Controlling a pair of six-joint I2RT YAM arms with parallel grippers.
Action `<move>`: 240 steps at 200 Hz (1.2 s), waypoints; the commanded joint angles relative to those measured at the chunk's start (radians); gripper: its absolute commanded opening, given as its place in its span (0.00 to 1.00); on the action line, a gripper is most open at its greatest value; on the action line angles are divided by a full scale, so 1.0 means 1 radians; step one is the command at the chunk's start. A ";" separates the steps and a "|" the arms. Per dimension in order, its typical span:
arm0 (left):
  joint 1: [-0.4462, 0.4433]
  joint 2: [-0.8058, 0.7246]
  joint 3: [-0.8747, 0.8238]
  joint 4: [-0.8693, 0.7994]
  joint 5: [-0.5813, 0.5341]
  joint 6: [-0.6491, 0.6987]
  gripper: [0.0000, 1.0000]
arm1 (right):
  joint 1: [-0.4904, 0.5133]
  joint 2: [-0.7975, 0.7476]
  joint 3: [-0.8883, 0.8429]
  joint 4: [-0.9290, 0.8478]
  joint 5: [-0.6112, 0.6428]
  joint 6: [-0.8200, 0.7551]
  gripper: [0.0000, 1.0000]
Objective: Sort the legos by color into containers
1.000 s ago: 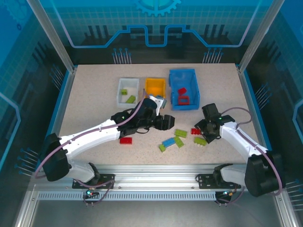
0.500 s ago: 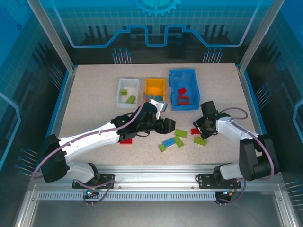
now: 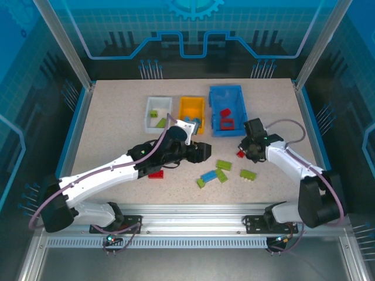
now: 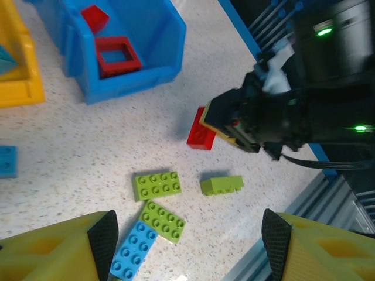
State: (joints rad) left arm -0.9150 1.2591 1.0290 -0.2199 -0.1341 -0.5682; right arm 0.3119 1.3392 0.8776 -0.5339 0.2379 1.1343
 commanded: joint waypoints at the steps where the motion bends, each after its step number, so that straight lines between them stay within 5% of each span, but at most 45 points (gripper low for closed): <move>1: -0.005 -0.086 -0.032 -0.055 -0.121 -0.055 0.71 | 0.049 0.004 0.174 -0.004 0.111 -0.268 0.15; 72: -0.018 -0.090 -0.015 -0.073 -0.144 -0.112 0.71 | -0.092 0.582 0.734 -0.026 -0.310 -0.655 0.16; 128: -0.018 -0.064 -0.023 -0.088 -0.152 -0.122 0.71 | -0.105 0.838 1.001 -0.146 -0.376 -0.653 0.24; 180: -0.019 -0.033 -0.021 -0.083 -0.125 -0.120 0.71 | -0.109 0.812 0.972 -0.126 -0.374 -0.637 0.47; 240: -0.022 0.045 -0.010 -0.200 -0.048 -0.138 0.72 | -0.082 0.533 0.886 -0.134 -0.262 -0.667 0.49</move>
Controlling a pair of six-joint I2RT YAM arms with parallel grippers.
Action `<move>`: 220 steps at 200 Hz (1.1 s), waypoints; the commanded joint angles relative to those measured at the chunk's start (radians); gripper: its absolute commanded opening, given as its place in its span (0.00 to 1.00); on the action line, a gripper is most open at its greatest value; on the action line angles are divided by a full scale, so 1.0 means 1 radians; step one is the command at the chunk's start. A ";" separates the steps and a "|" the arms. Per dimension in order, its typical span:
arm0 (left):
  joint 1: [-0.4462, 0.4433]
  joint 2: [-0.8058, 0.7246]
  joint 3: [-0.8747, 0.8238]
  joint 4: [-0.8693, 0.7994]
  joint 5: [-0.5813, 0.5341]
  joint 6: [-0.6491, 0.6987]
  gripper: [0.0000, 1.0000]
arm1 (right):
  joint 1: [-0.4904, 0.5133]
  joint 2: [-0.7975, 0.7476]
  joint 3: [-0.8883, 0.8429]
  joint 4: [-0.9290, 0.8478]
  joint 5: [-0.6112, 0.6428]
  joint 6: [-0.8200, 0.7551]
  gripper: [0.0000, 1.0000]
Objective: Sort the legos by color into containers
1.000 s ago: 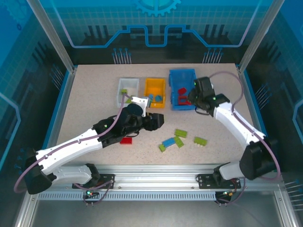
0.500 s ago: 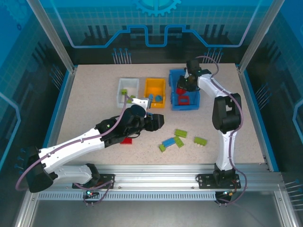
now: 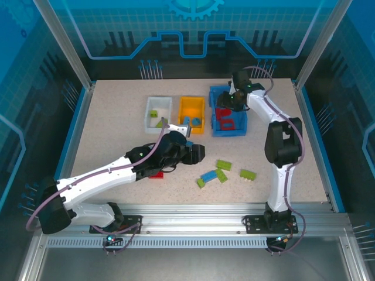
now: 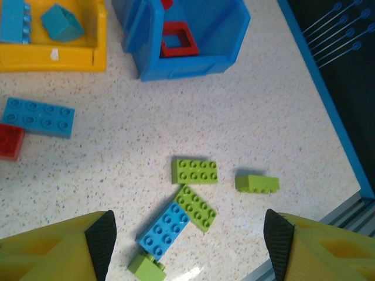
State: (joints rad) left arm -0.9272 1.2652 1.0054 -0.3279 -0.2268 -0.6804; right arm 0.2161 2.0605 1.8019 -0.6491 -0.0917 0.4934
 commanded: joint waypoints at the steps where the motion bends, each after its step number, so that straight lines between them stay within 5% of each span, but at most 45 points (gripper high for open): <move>1: -0.011 0.041 0.013 -0.095 0.045 -0.029 0.72 | 0.014 -0.195 -0.043 -0.019 0.071 -0.026 0.49; 56: -0.112 0.192 0.007 -0.147 0.076 -0.171 0.74 | 0.131 -0.713 -0.553 0.089 0.160 -0.016 0.59; 93: -0.176 0.295 0.033 -0.165 0.099 0.010 0.81 | 0.253 -1.018 -0.808 0.024 0.142 0.029 0.69; 155: -0.175 0.504 0.175 -0.265 0.105 0.448 0.81 | 0.281 -1.328 -0.960 -0.124 0.045 0.156 0.74; 220: -0.165 0.552 0.169 -0.255 0.043 0.480 0.79 | 0.280 -1.390 -0.955 -0.173 -0.006 0.195 0.75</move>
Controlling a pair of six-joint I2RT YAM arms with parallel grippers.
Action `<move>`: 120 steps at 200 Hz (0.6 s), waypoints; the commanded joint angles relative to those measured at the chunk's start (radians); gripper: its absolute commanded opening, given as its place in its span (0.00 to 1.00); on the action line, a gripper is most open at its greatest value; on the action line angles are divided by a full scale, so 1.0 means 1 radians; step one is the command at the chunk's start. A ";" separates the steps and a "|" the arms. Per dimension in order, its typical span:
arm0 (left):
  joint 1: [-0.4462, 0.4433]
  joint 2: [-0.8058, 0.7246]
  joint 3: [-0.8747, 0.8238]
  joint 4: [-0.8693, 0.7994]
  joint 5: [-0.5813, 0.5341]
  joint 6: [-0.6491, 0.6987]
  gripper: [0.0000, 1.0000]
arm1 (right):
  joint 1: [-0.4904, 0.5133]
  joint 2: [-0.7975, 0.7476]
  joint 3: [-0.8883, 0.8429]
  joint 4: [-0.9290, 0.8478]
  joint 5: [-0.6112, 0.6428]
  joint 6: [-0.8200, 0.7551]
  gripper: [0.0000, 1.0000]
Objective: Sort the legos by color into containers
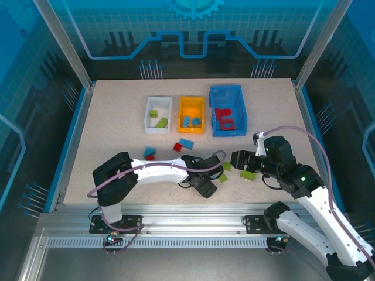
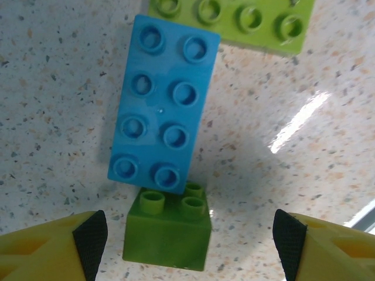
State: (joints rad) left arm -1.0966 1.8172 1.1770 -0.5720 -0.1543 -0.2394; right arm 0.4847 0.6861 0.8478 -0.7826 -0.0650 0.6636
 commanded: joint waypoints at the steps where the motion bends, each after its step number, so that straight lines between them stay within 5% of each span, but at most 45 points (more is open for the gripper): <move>1: 0.004 0.001 -0.003 -0.010 -0.030 0.038 0.79 | 0.012 -0.016 -0.001 -0.040 -0.033 0.025 0.75; 25: 0.005 0.021 -0.023 0.029 -0.020 0.028 0.74 | 0.012 -0.007 0.000 -0.039 -0.035 0.023 0.75; 59: 0.006 0.055 -0.017 0.045 -0.014 0.016 0.43 | 0.012 -0.006 -0.007 -0.040 -0.025 0.027 0.75; 120: 0.032 -0.099 -0.032 -0.018 -0.038 -0.037 0.34 | 0.015 0.009 -0.006 0.000 -0.059 0.002 0.74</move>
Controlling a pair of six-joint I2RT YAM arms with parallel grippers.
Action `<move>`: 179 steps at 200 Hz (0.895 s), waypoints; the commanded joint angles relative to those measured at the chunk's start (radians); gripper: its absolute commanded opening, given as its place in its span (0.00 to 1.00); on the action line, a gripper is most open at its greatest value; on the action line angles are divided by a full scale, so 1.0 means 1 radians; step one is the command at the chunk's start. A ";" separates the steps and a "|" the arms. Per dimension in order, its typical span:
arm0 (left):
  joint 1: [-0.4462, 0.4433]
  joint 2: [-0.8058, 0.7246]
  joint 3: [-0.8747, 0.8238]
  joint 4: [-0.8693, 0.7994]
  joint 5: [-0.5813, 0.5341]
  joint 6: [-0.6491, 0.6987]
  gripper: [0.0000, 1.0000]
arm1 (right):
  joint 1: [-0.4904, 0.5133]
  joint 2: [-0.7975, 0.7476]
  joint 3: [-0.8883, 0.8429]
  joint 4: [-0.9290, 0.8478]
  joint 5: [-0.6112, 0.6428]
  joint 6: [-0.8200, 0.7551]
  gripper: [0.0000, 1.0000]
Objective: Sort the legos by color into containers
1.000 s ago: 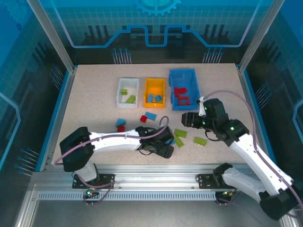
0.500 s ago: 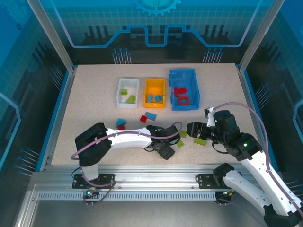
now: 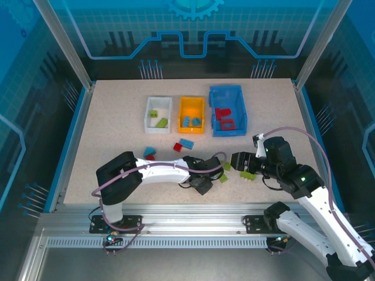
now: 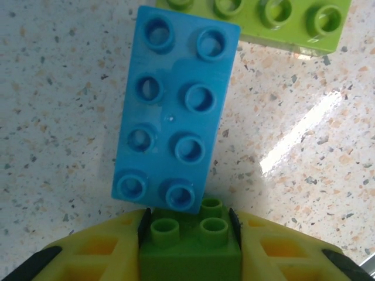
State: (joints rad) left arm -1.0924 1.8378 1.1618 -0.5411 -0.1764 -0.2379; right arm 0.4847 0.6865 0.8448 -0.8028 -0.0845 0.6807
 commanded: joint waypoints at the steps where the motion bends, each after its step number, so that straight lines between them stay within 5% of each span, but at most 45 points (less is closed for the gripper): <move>1: 0.031 -0.125 -0.018 -0.051 -0.014 -0.040 0.34 | 0.016 0.010 -0.004 0.023 -0.044 -0.017 0.74; 54: 0.336 -0.343 0.005 -0.127 0.070 -0.081 0.33 | 0.296 0.217 0.110 0.234 0.040 -0.119 0.71; 102: 0.697 -0.215 0.158 -0.145 0.021 -0.096 0.31 | 0.407 0.401 0.172 0.399 0.115 -0.087 0.70; 137: 0.798 0.029 0.379 -0.176 -0.126 -0.106 0.29 | 0.451 0.494 0.220 0.439 0.176 -0.082 0.69; 179: 0.819 0.258 0.628 -0.246 -0.221 -0.115 0.31 | 0.455 0.540 0.248 0.451 0.192 -0.081 0.70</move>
State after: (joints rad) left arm -0.2771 2.0228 1.6730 -0.7071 -0.3107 -0.3344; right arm 0.9287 1.2118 1.0534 -0.3904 0.0750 0.5949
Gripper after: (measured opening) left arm 0.347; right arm 0.695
